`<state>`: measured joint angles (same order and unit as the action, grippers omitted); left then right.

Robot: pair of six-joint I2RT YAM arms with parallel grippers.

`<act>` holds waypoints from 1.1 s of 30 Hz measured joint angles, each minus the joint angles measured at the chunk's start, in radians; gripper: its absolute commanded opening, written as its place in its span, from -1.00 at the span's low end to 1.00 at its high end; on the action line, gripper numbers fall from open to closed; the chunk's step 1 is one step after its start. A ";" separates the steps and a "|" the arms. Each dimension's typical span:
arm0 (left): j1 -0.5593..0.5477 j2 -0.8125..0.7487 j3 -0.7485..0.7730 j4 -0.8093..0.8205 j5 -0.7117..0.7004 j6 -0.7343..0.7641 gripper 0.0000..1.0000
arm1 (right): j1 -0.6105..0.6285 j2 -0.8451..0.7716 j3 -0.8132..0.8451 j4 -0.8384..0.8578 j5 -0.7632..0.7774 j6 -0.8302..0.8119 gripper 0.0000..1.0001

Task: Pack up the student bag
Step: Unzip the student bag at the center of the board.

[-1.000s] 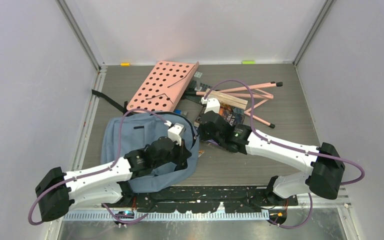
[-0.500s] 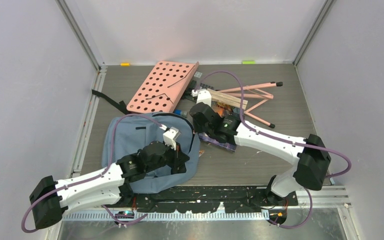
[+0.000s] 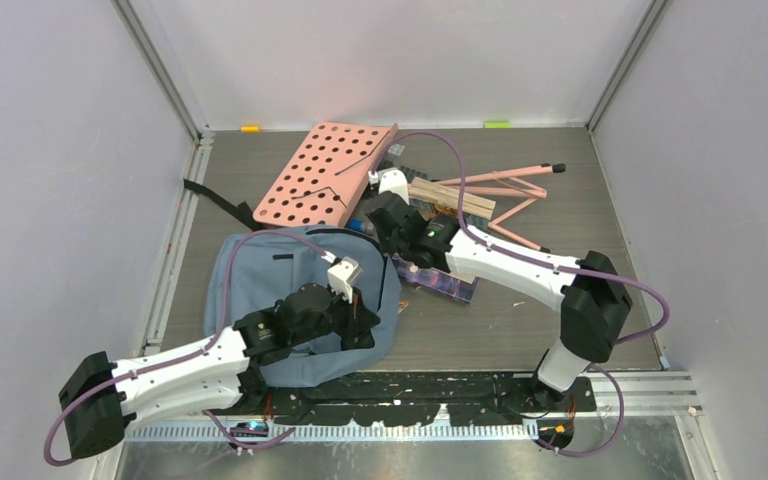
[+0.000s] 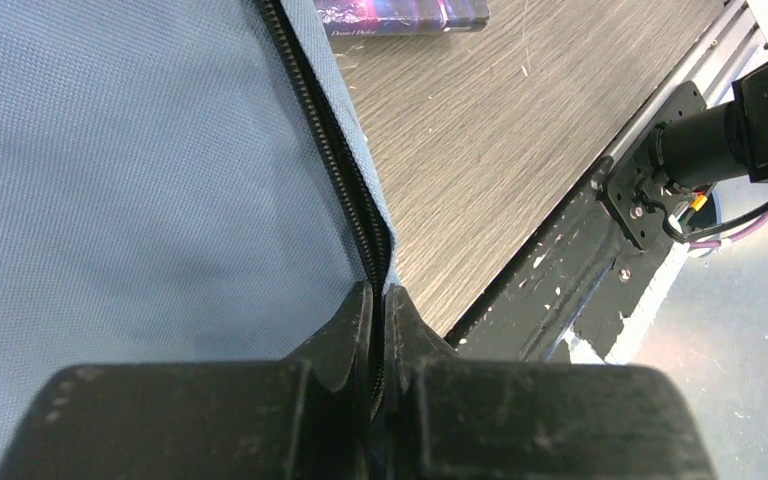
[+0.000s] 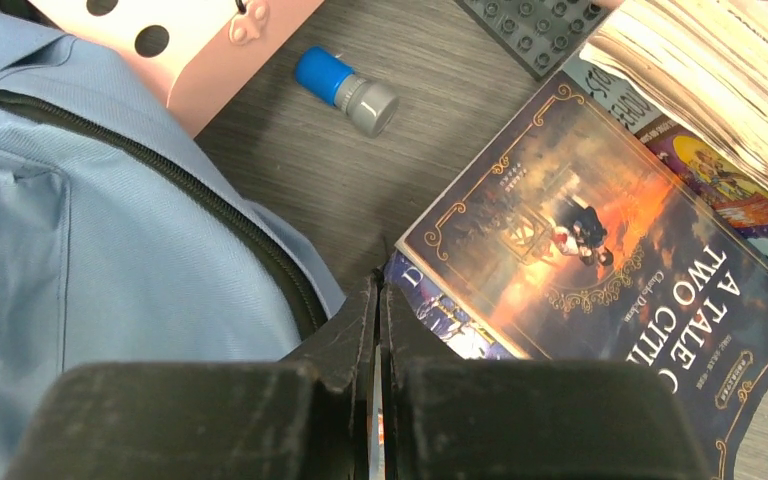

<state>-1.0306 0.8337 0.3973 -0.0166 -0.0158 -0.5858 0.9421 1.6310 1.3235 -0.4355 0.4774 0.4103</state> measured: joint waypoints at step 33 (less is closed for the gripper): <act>0.004 0.061 -0.026 0.026 0.116 0.024 -1.00 | -0.024 0.244 0.193 0.190 -0.196 -0.227 -0.99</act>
<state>-1.0264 0.8944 0.3717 0.0097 0.1005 -0.5621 0.9184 1.8748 1.5166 -0.2459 0.2817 0.1837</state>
